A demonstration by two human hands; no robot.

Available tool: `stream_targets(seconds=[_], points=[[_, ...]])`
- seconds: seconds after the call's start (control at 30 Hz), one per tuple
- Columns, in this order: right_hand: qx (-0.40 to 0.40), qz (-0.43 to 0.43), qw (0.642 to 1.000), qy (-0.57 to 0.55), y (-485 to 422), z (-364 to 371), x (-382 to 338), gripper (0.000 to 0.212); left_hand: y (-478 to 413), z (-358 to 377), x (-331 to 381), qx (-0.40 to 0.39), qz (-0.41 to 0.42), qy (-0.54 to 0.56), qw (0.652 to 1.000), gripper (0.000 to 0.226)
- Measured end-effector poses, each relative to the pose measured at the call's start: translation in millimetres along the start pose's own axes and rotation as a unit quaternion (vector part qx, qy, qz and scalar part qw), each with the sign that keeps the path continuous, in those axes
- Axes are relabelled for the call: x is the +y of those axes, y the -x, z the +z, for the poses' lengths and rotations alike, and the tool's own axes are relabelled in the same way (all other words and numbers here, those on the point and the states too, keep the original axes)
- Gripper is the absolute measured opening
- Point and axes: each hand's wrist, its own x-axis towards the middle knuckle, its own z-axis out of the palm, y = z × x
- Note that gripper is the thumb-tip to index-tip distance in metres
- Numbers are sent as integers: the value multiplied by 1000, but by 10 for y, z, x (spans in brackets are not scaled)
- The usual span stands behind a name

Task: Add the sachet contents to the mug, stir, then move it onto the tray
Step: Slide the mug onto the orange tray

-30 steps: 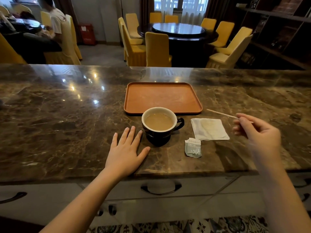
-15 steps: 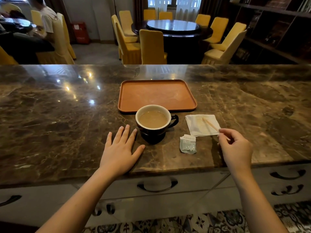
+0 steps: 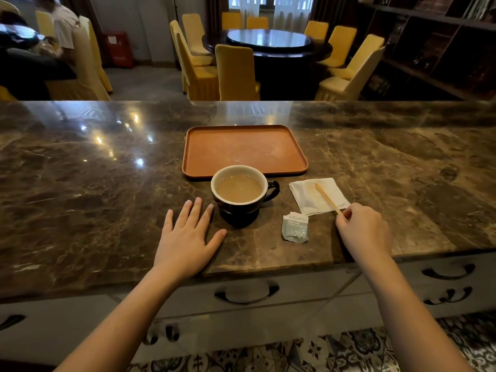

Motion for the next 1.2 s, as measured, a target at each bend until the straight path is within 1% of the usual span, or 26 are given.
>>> stream_targets(seconds=[0.1, 0.27, 0.37, 0.47, 0.53, 0.63, 0.77, 0.93, 1.03, 1.13, 1.2], points=[[11, -7, 1000, 5, 31, 22, 3, 23, 3, 4, -5, 1, 3, -3, 1000, 73], [6, -6, 1000, -2, 97, 42, -11, 21, 6, 0, -7, -2, 2, 2, 1000, 69], [9, -11, 1000, -2, 129, 67, 4, 20, 8, -11, -2, -5, 5, 0, 1000, 72], [16, -21, 1000, -10, 160, 63, 12, 20, 9, -22, 5, -12, 2, -2, 1000, 67], [26, -43, 998, -26, 162, 39, -8, 24, 8, -31, 11, -14, 0, -3, 1000, 66], [24, -117, 989, -90, 114, -25, -106, 32, 8, -32, 13, -17, 0, -3, 1000, 66], [-18, -239, 953, -183, 36, -128, -373, 39, 13, -43, 18, -17, 1, -1, 1000, 67], [-114, -350, 911, -184, -103, -190, -758, 56, 26, -68, 34, -18, 0, -2, 1000, 67], [-165, -379, 896, -165, -211, -176, -909, 55, 27, -73, 34, -19, -1, -1, 1000, 68], [-171, -378, 897, -150, -309, -149, -950, 52, 25, -57, 30, -15, -2, 2, 1000, 69], [-191, -379, 892, -155, -367, -134, -936, 48, 23, -47, 26, -9, -3, 0, 1000, 73]])
